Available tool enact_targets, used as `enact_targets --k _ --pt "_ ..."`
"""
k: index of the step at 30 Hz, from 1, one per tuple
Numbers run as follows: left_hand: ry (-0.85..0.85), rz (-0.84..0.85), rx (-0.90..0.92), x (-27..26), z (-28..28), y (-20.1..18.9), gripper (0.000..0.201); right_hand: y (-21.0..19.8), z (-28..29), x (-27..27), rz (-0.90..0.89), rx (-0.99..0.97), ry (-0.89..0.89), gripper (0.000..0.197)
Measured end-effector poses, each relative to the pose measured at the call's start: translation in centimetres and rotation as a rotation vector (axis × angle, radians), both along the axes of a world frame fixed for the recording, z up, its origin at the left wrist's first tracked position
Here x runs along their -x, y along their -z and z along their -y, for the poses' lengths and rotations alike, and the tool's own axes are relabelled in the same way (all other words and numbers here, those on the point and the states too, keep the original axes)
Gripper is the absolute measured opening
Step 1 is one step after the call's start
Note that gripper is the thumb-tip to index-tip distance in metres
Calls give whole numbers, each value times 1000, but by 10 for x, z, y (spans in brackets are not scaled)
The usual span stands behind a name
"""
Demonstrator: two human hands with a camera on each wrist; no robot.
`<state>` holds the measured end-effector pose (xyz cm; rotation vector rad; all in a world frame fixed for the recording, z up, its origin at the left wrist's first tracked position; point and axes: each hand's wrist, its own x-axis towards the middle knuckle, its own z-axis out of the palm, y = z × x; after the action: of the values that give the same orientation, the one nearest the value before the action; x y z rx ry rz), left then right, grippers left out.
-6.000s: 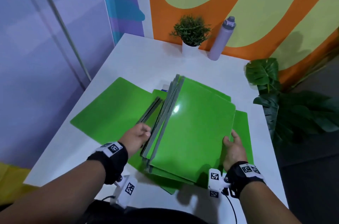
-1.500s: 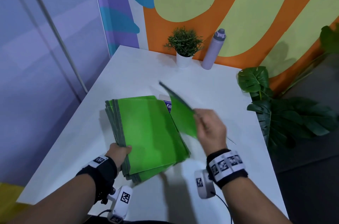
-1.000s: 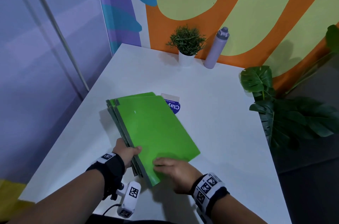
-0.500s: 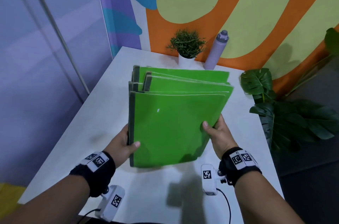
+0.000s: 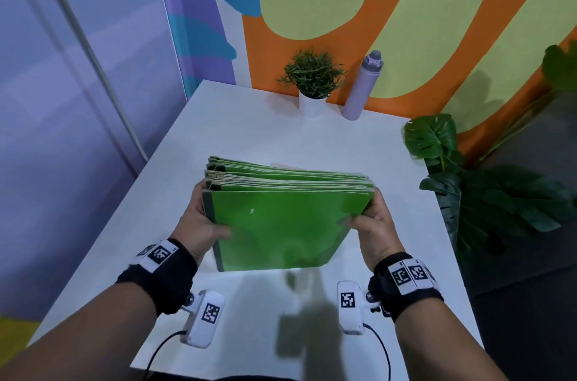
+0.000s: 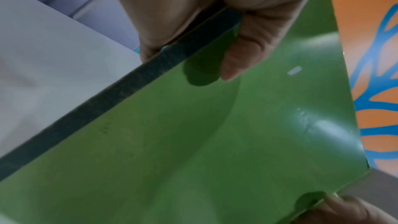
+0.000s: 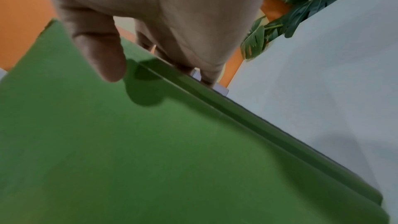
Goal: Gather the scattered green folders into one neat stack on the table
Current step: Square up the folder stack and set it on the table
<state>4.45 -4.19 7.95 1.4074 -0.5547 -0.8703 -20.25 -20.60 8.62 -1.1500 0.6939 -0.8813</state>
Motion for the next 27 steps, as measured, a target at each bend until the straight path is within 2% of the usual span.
enact_targets --k 3,7,10,14,16,19,23,27 --pt "17 8 10 1 0 0 87 -1 -1 -2 12 -14 -9 63" --pt "-1 75 9 8 4 6 66 -3 -11 -15 -6 -45 -27 60" --pt "3 149 11 10 2 3 58 -2 -13 -13 -28 -47 -5 60" --pt "12 133 28 8 -1 -9 68 -10 -14 -11 -12 34 71 58" --pt "12 178 57 5 -1 -19 77 -21 -14 -12 20 111 80 57" --pt "15 252 83 -1 1 -29 80 -32 -15 -15 -20 239 48 51" --pt "-21 372 171 8 2 -34 86 -30 -18 -13 -8 256 43 48" --pt "-123 302 232 17 -7 -17 75 -30 -17 -9 25 247 48 47"
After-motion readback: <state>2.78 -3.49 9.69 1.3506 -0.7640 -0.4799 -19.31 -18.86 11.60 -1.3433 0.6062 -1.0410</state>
